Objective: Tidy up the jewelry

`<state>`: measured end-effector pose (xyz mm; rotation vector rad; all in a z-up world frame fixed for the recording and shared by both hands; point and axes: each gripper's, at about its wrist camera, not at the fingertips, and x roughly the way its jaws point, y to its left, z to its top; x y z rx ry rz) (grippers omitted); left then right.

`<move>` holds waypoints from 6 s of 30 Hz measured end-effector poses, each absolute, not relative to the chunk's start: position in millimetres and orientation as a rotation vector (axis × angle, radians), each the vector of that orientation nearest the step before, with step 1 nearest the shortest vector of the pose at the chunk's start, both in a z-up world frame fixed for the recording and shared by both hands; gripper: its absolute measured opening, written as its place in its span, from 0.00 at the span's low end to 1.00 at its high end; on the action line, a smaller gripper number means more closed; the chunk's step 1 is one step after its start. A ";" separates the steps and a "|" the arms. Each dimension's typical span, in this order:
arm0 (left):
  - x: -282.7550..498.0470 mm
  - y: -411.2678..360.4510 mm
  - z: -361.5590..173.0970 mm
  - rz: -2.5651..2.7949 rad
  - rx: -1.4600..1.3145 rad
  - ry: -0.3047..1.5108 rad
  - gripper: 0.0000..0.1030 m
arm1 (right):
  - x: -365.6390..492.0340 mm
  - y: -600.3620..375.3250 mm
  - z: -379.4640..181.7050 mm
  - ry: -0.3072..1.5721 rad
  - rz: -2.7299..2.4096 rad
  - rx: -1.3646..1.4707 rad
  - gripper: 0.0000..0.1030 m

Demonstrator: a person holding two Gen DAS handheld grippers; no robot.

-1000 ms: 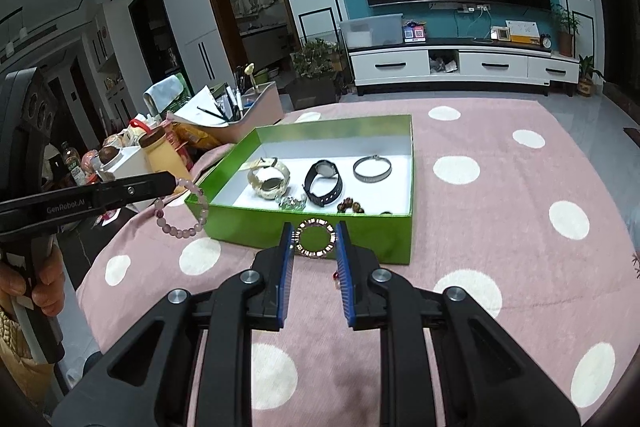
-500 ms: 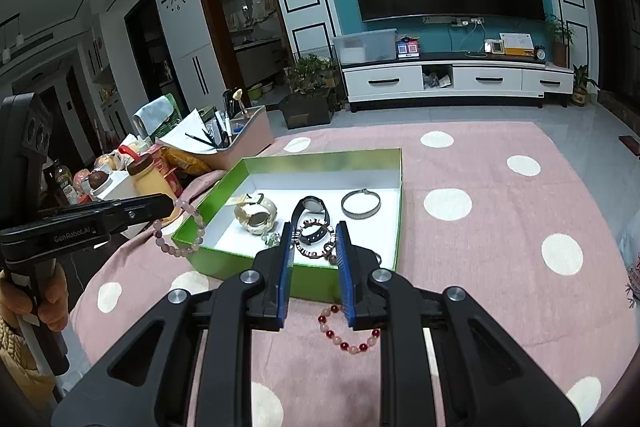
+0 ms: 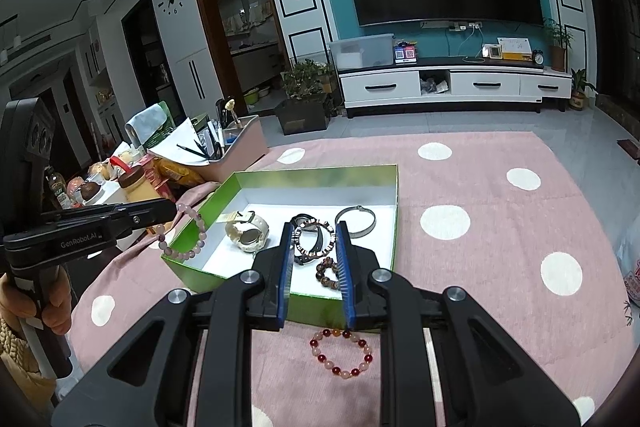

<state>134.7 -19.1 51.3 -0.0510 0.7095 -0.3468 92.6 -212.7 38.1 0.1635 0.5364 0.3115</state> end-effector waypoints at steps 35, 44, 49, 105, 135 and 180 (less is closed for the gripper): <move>188.1 -34.1 44.5 -0.348 -0.030 0.732 0.07 | 129.6 -205.7 26.3 0.576 0.289 0.141 0.20; 211.4 -38.0 27.6 -0.329 -0.012 0.782 0.07 | 148.8 -209.6 14.3 0.638 0.282 0.161 0.20; 223.1 -38.5 18.8 -0.323 -0.007 0.809 0.07 | 162.6 -211.9 7.6 0.676 0.276 0.171 0.20; 209.1 -30.8 23.6 -0.272 0.025 0.814 0.55 | 140.3 -265.6 19.6 0.692 0.199 0.233 0.31; 93.1 0.8 -16.5 -0.223 -0.032 0.890 0.69 | 53.7 -235.7 -27.4 0.826 0.271 0.175 0.42; 117.5 -34.5 -73.7 -0.294 0.032 0.956 0.70 | 105.1 -171.5 -82.4 0.906 0.408 -0.114 0.07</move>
